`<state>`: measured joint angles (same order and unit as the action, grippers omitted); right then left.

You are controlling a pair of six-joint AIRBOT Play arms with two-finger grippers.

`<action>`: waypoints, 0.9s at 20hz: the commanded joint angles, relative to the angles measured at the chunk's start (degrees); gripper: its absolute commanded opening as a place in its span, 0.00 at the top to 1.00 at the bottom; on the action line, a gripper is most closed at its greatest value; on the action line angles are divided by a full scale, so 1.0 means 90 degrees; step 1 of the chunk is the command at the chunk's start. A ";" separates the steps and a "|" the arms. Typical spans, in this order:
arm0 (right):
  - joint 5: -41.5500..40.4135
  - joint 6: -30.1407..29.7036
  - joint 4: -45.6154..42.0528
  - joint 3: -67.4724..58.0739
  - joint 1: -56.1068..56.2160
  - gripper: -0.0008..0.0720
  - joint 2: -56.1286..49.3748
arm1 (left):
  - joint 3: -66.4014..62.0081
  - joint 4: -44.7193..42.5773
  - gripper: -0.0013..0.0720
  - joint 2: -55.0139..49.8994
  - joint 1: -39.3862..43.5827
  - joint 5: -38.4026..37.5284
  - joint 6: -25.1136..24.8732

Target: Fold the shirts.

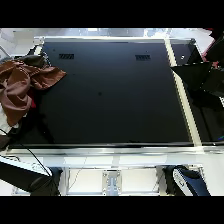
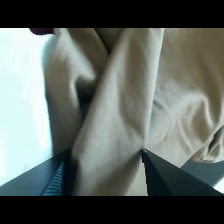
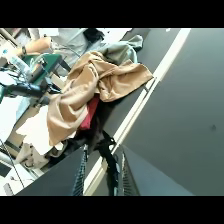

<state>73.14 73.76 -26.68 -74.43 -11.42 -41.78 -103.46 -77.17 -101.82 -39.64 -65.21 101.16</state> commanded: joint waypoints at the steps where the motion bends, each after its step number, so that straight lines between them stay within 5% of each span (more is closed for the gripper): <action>1: -0.0209 0.0017 0.0063 -0.0002 0.0002 0.65 0.0000 | 0.0000 0.0714 0.27 -0.0175 -0.0012 0.0238 0.0005; 3: -0.0464 0.0015 0.0063 -0.0005 0.0002 0.65 0.0000 | 0.0000 0.1190 0.46 -0.0228 -0.0012 0.0376 0.0002; 4: -0.0602 0.0015 0.0063 -0.0005 0.0002 0.65 0.0000 | 0.0000 0.1404 0.82 -0.0231 -0.0012 0.0459 0.0002; 5: -0.0758 0.0015 0.0066 -0.0005 0.0002 0.65 0.0000 | 0.0000 0.1615 0.97 -0.0216 -0.0012 0.0517 -0.0032; 9: -0.1273 0.0015 0.0063 -0.0005 0.0002 0.65 0.0000 | -0.0002 0.2599 0.96 0.0049 -0.0027 0.0612 -0.0619; 13: -0.1749 0.0012 -0.0182 -0.0005 0.0002 0.65 0.0000 | -0.0002 0.4779 0.96 0.0746 0.0070 0.0515 -0.1926; 16: -0.1746 0.0012 -0.0889 -0.0005 -0.0002 0.65 0.0000 | 0.0000 0.6528 0.97 0.1464 0.0600 0.0051 -0.3028; 18: -0.1744 0.0010 -0.1304 -0.0005 -0.0002 0.65 0.0002 | 0.0000 0.6569 0.97 0.1926 0.1316 -0.0100 -0.3128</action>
<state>58.35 73.91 -32.71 -74.43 -11.42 -41.78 -103.44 -27.66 -89.80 -33.67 -63.31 79.22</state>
